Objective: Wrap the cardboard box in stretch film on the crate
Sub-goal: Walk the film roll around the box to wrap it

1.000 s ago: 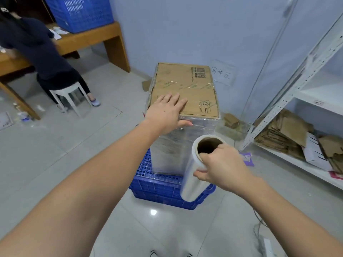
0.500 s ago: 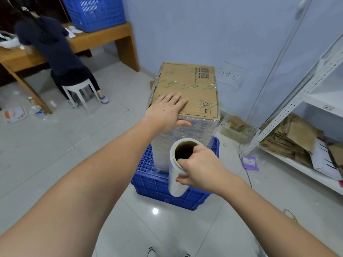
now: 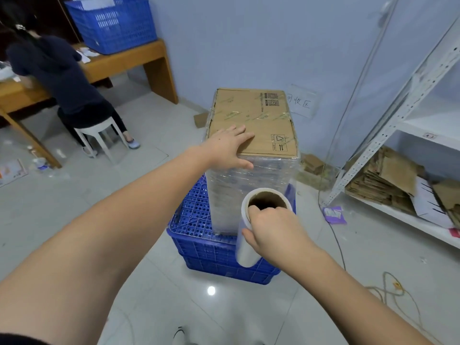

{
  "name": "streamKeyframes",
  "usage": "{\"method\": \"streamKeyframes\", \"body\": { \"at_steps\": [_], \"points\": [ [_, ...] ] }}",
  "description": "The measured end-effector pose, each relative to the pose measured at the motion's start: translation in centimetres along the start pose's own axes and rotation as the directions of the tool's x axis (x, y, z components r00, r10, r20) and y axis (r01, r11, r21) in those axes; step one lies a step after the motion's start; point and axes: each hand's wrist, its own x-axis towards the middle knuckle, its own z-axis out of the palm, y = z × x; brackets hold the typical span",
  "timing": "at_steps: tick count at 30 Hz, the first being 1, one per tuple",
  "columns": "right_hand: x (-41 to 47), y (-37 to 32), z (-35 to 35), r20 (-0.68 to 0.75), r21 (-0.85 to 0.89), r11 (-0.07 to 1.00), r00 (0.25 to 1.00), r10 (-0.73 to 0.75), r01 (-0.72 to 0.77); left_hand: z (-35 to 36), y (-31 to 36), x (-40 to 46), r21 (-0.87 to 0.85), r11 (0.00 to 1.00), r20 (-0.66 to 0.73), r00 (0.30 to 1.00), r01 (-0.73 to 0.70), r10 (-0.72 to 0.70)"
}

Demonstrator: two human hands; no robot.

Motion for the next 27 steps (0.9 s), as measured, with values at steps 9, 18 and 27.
{"method": "streamKeyframes", "body": {
  "at_steps": [9, 18, 27],
  "points": [
    [2.4, -4.2, -0.2, 0.176, -0.006, 0.886, 0.872, 0.457, -0.464, -1.5, -7.1, -0.1, 0.159, 0.908, 0.072, 0.922, -0.387, 0.381],
    [4.4, -6.3, 1.7, -0.085, -0.085, 0.688, 0.693, 0.716, -0.721, 1.1, -7.0, 0.4, 0.147, 0.906, -0.110, 0.904, -0.397, 0.414],
    [3.5, -6.7, 2.9, -0.265, -0.114, 0.846, 0.837, 0.479, -0.520, 1.4, -6.1, 0.6, 0.138, 0.925, -0.129, 0.919, -0.354, 0.371]
  ]
}}
